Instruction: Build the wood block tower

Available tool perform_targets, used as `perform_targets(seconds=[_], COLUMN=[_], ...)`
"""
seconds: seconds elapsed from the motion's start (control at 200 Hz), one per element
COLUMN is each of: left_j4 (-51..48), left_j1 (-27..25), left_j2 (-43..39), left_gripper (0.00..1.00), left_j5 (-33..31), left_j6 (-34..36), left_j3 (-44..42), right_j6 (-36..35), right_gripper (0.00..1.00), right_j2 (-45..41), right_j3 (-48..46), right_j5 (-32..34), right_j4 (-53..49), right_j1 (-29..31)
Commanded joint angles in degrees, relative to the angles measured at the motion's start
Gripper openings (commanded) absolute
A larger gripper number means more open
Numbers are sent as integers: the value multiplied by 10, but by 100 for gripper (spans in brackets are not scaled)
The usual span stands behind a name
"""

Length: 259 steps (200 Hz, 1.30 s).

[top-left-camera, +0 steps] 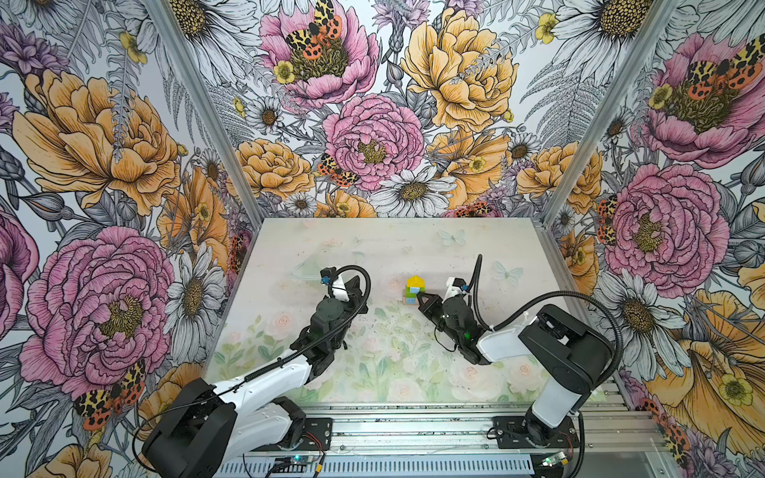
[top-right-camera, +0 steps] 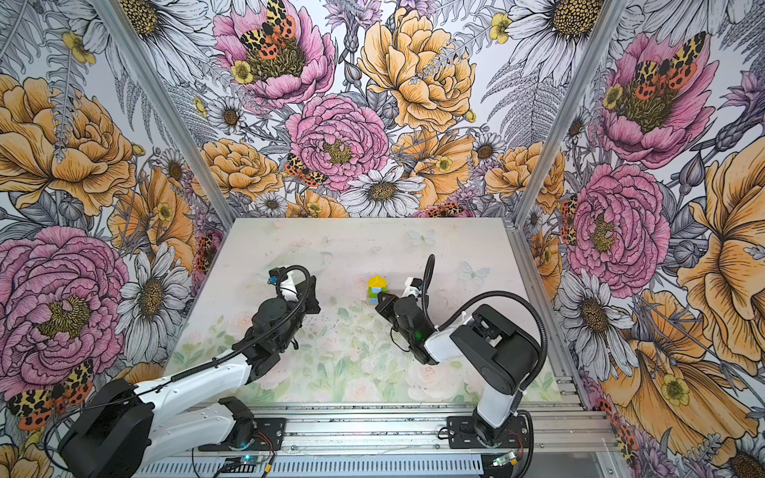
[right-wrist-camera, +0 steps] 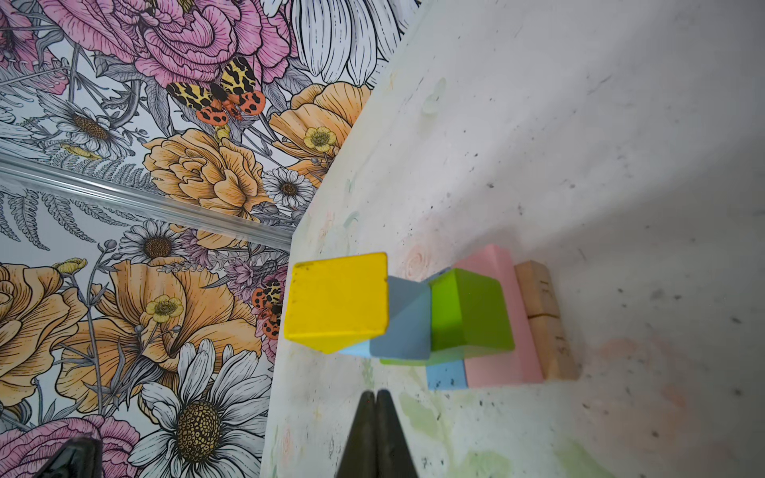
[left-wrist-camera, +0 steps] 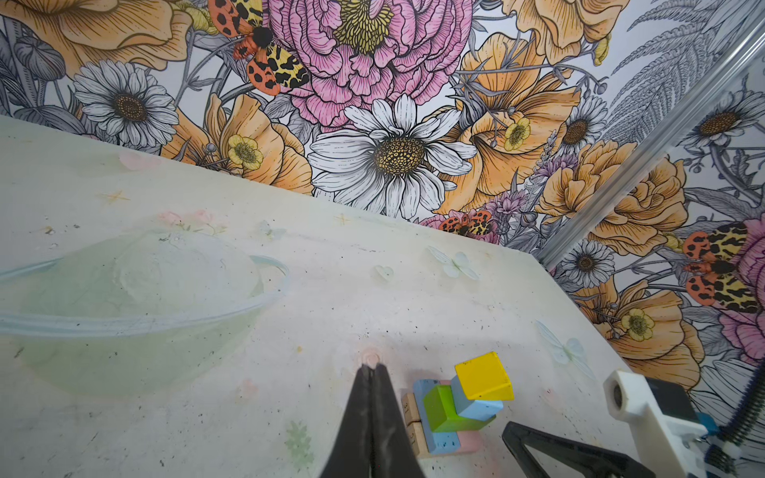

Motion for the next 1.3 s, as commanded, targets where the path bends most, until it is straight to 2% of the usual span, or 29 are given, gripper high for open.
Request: perform_targets(seconds=[0.0,1.291], left_j4=[9,10], left_j1=[4,7], left_j2=[-6,-15], left_gripper=[0,0], left_j5=[-8,-8], left_j6=[13,16], left_j3=[-6,-12], right_j6=[-11,-13], right_gripper=[0,0], right_j2=[9,20], right_j3=[2,23], right_j5=[15,24], right_j4=[16,1], right_j1=[4,3])
